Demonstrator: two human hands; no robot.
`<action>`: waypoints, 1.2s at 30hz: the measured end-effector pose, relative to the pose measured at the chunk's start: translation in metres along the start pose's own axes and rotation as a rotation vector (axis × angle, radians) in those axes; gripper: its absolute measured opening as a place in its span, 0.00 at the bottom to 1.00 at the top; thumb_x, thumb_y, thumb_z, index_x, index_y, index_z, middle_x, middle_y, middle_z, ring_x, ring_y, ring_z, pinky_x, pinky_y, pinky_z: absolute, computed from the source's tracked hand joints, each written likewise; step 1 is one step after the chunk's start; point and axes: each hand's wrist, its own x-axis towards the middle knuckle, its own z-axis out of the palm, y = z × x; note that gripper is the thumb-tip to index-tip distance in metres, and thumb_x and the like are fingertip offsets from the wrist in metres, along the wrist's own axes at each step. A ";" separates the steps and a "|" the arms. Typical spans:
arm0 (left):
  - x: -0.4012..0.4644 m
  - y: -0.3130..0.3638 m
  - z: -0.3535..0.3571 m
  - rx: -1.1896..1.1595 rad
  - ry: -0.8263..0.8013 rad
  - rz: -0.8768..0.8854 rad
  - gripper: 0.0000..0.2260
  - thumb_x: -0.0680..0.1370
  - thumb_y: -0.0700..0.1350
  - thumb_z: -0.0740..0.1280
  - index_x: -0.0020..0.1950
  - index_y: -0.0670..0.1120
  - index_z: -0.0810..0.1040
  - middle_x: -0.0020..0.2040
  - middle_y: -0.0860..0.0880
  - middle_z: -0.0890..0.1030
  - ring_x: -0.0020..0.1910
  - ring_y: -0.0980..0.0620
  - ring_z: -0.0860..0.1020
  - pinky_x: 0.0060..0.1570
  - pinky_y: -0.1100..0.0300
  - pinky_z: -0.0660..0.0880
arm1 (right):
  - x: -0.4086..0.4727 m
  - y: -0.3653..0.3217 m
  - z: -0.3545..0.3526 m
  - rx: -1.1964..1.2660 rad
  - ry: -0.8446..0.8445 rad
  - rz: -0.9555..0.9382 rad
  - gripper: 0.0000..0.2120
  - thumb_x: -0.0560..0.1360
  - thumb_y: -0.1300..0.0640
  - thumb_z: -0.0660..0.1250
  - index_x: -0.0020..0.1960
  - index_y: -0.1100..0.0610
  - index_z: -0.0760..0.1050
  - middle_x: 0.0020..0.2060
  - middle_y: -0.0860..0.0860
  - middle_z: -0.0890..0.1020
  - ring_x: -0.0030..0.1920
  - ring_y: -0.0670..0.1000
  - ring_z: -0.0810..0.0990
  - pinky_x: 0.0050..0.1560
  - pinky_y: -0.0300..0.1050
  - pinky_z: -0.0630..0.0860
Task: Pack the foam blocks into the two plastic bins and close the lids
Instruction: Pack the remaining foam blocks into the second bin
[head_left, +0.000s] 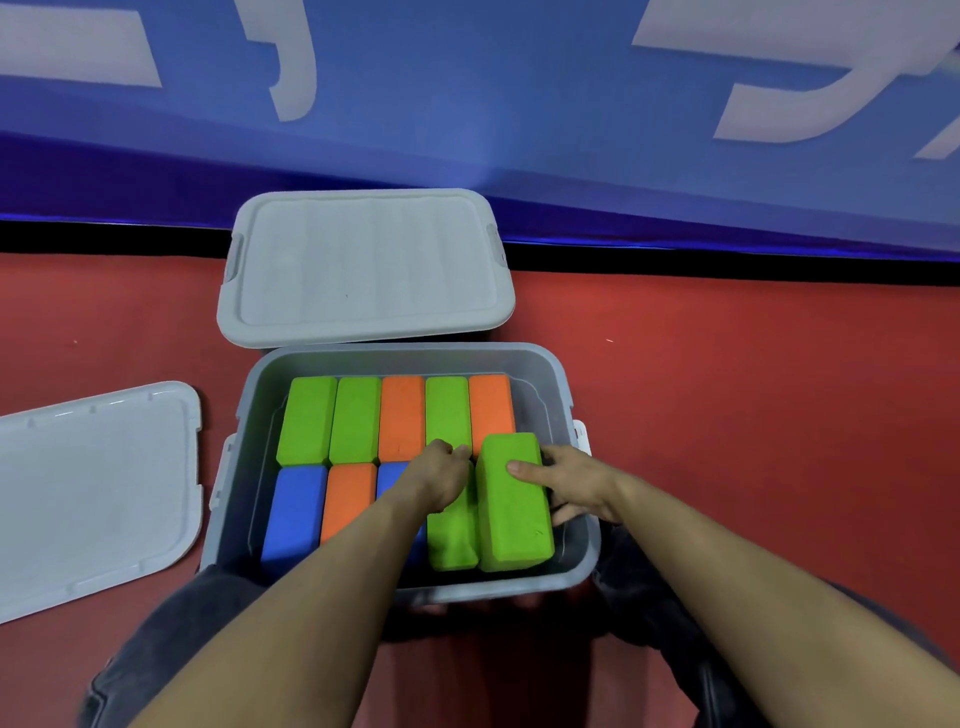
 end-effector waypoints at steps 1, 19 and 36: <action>0.007 -0.005 0.000 0.065 0.035 0.010 0.22 0.86 0.52 0.54 0.69 0.36 0.71 0.65 0.37 0.78 0.58 0.39 0.78 0.59 0.50 0.76 | 0.005 0.004 0.002 0.010 0.007 0.013 0.10 0.79 0.46 0.70 0.57 0.50 0.77 0.53 0.50 0.86 0.51 0.51 0.87 0.49 0.54 0.84; 0.023 -0.006 0.006 0.361 0.079 0.057 0.21 0.87 0.47 0.52 0.73 0.34 0.68 0.72 0.34 0.68 0.71 0.37 0.67 0.70 0.46 0.66 | 0.088 0.041 0.030 -0.065 0.126 0.096 0.30 0.80 0.55 0.70 0.77 0.50 0.61 0.63 0.54 0.81 0.57 0.53 0.83 0.47 0.46 0.81; 0.026 -0.017 -0.002 0.339 0.133 0.034 0.22 0.86 0.51 0.55 0.73 0.37 0.65 0.70 0.35 0.70 0.70 0.36 0.68 0.66 0.50 0.66 | 0.080 0.032 0.038 -0.429 0.374 -0.032 0.34 0.77 0.47 0.71 0.79 0.50 0.62 0.74 0.54 0.71 0.70 0.56 0.74 0.70 0.52 0.72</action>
